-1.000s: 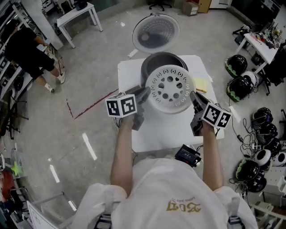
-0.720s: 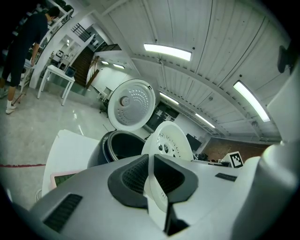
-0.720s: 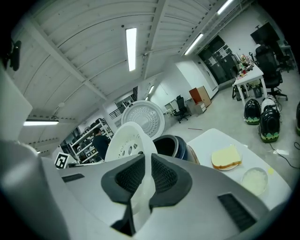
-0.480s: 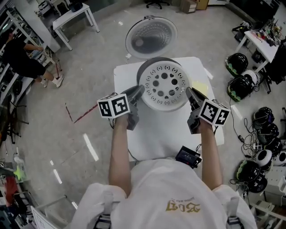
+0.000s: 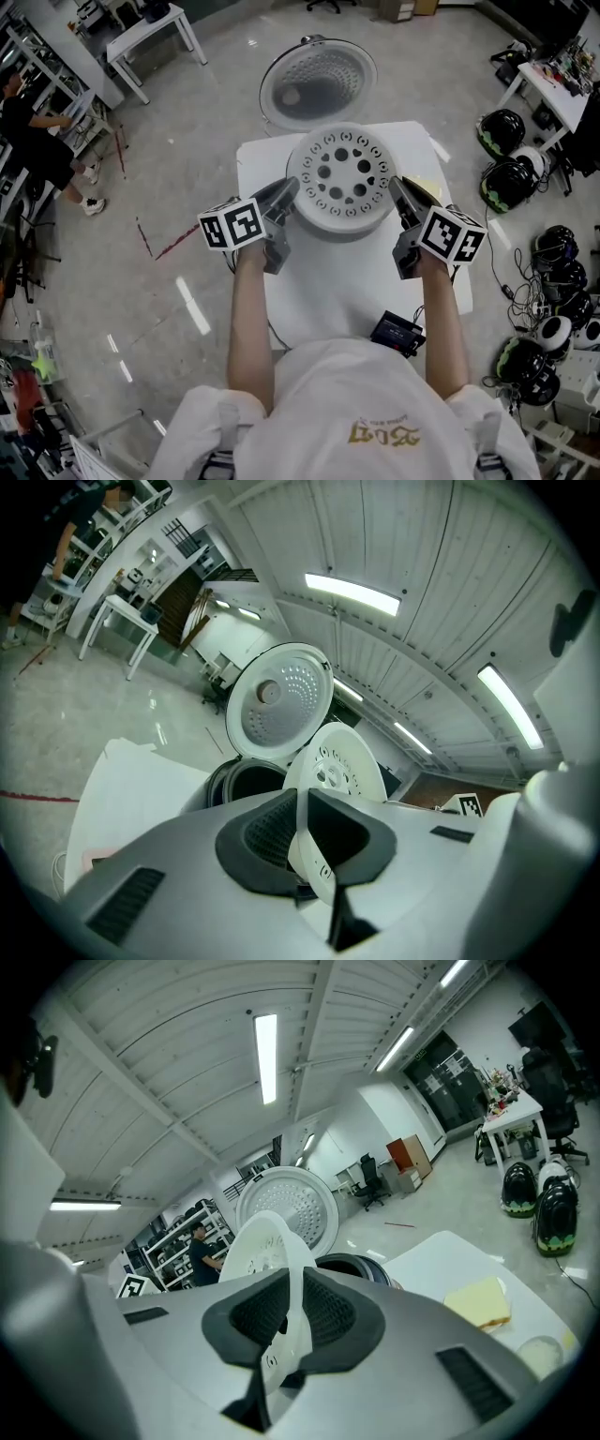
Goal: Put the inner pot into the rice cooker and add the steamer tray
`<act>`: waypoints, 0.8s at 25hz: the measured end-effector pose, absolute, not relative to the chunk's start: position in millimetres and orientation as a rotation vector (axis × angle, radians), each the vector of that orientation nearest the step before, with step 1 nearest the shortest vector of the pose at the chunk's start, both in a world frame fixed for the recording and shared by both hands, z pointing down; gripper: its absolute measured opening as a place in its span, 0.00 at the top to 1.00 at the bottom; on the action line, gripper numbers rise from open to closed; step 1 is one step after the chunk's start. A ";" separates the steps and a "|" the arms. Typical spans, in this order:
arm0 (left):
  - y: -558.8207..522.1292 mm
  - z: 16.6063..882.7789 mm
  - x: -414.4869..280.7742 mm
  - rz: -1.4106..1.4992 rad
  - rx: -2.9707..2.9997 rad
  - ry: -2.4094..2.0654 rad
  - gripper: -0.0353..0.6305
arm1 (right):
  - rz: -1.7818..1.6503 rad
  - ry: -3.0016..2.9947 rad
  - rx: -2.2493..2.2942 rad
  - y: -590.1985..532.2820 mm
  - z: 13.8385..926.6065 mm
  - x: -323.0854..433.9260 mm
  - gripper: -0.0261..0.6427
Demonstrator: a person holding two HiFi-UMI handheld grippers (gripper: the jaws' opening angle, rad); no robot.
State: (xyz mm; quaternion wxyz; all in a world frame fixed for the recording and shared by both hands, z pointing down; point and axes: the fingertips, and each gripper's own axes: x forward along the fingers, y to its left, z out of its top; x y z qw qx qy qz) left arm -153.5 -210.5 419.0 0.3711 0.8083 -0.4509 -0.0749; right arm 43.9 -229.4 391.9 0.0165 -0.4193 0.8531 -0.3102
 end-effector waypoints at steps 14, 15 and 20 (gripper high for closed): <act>-244.9 440.3 -162.9 -0.172 2.031 -1.180 0.86 | -1.016 2.694 -1.304 -270.2 414.5 34.2 0.88; -246.3 442.7 -163.9 -0.167 2.027 -1.181 0.87 | -1.021 2.696 -1.309 -272.2 417.4 33.6 0.88; -254.7 456.8 -169.9 -0.140 2.010 -1.177 0.86 | -1.040 2.711 -1.327 -282.3 433.2 28.3 0.88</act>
